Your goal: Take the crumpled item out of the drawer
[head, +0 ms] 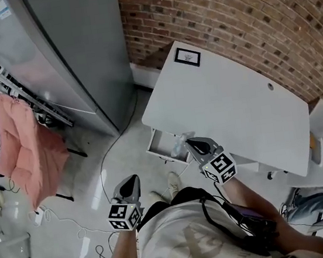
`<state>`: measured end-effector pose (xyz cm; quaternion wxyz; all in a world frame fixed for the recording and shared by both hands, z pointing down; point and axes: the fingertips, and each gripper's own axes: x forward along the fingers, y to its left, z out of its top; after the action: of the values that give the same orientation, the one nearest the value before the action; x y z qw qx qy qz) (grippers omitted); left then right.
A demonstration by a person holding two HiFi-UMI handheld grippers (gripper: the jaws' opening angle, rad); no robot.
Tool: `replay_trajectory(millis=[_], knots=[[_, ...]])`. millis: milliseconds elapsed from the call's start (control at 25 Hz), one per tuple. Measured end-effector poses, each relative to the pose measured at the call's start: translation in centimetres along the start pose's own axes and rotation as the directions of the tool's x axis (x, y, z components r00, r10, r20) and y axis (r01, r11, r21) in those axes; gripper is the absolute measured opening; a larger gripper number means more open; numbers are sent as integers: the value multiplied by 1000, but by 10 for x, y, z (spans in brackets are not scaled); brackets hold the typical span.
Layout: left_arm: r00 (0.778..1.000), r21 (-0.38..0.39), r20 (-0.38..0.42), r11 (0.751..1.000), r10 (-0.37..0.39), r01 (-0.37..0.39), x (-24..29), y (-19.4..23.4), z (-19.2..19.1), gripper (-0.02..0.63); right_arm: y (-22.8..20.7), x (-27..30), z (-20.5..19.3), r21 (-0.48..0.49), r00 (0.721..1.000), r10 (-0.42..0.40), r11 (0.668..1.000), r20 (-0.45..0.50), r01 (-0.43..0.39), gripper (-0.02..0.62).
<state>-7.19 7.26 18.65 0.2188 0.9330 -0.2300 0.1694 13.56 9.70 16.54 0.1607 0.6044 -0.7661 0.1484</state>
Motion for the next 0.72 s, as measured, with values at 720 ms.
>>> replay_trajectory(millis=[720], knots=[[998,47,2,997,-68,68,14,-28,24,3,13,-24,2,-5,999,30,1000,18,-30,8]])
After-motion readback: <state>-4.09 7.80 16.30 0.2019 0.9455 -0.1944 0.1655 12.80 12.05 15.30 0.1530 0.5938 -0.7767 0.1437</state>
